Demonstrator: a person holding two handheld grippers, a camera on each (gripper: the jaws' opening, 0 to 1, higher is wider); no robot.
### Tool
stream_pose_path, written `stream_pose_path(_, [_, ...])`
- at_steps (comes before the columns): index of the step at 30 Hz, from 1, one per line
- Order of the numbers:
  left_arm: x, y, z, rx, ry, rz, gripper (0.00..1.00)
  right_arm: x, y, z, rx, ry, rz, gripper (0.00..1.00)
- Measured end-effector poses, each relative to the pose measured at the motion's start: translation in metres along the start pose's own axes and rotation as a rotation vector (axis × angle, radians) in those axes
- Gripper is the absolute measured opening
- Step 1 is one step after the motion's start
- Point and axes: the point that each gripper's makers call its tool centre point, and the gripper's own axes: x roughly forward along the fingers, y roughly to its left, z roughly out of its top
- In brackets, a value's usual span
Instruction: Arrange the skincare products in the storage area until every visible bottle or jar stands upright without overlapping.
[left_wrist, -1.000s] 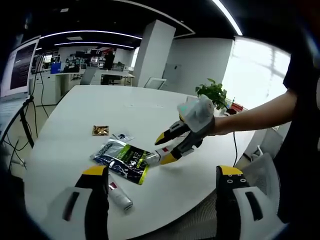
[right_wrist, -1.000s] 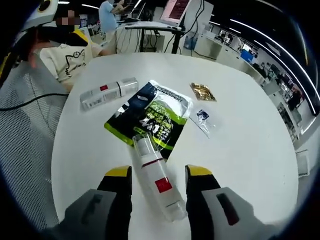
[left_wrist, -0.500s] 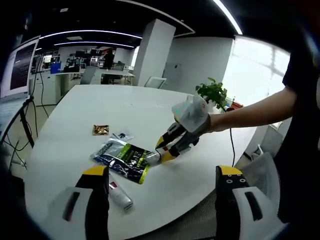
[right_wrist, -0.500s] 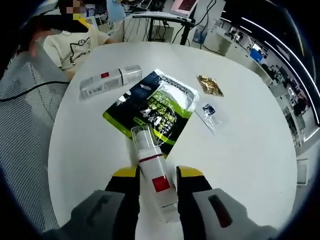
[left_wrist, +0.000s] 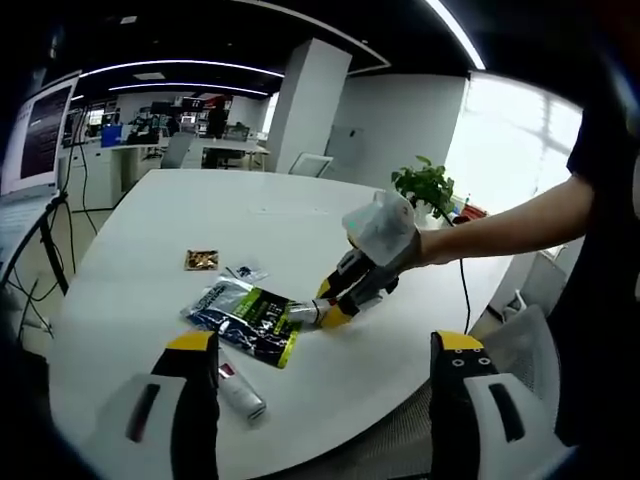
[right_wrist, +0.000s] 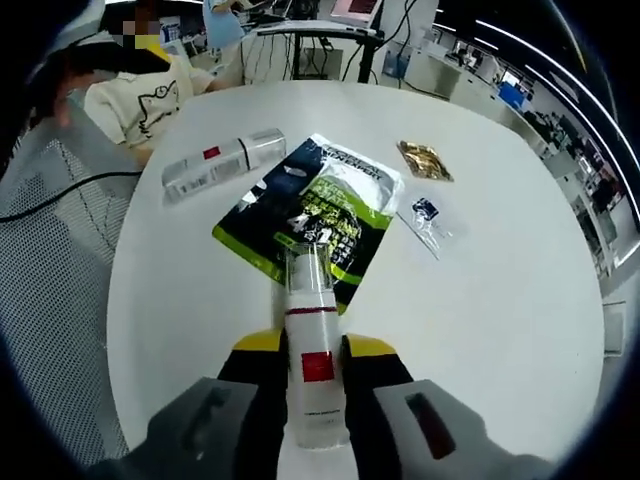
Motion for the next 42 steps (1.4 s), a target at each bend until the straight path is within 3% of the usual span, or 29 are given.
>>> stream_pose_path(11, [-0.002,0.005,0.005,-0.035,-0.030,0.006,0.79,-0.007,0.013,0.009,0.090,-0.077,-0.019,0.20])
stream_pose_path(27, [0.001,-0.006,0.010,-0.108,-0.053,-0.025,0.74,-0.055,0.024,0.048,0.193,-0.289,-0.115,0.20])
stream_pose_path(42, [0.008,-0.020,0.036,-0.183,-0.132,-0.081,0.66,-0.101,0.051,0.072,0.196,-0.417,-0.228,0.20])
